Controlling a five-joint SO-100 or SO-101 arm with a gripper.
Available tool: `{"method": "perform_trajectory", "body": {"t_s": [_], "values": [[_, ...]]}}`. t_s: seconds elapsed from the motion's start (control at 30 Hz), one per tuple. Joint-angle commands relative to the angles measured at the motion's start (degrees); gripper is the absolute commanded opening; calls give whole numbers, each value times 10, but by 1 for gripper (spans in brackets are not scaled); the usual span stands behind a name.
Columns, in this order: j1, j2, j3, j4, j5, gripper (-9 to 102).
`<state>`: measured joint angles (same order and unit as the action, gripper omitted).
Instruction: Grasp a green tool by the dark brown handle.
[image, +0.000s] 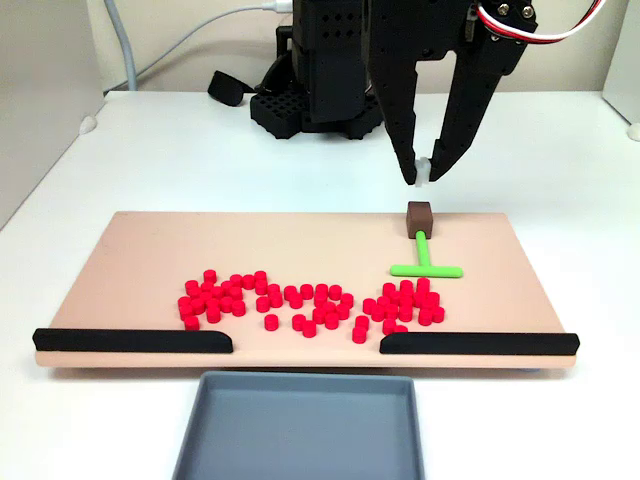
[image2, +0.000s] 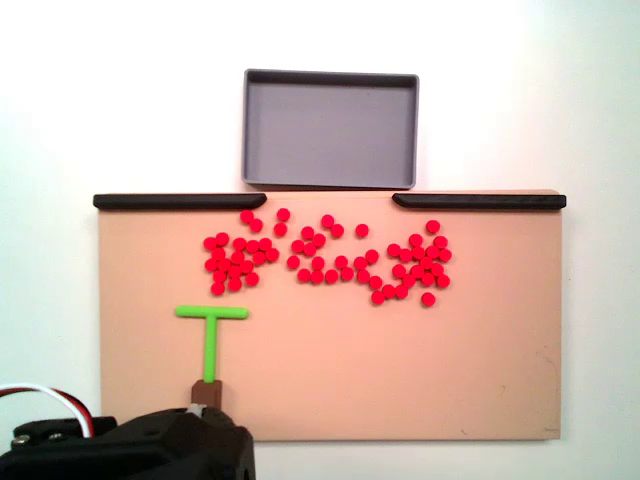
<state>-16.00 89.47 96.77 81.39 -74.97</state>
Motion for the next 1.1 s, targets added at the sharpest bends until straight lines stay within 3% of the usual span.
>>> {"method": "perform_trajectory", "body": {"t_s": [0.0, 0.57, 1.07], "values": [[-3, 3, 0, -2, -2, 0], [4, -12, 1, -2, -17, 18], [24, 4, 29, -3, -4, 19]]}}
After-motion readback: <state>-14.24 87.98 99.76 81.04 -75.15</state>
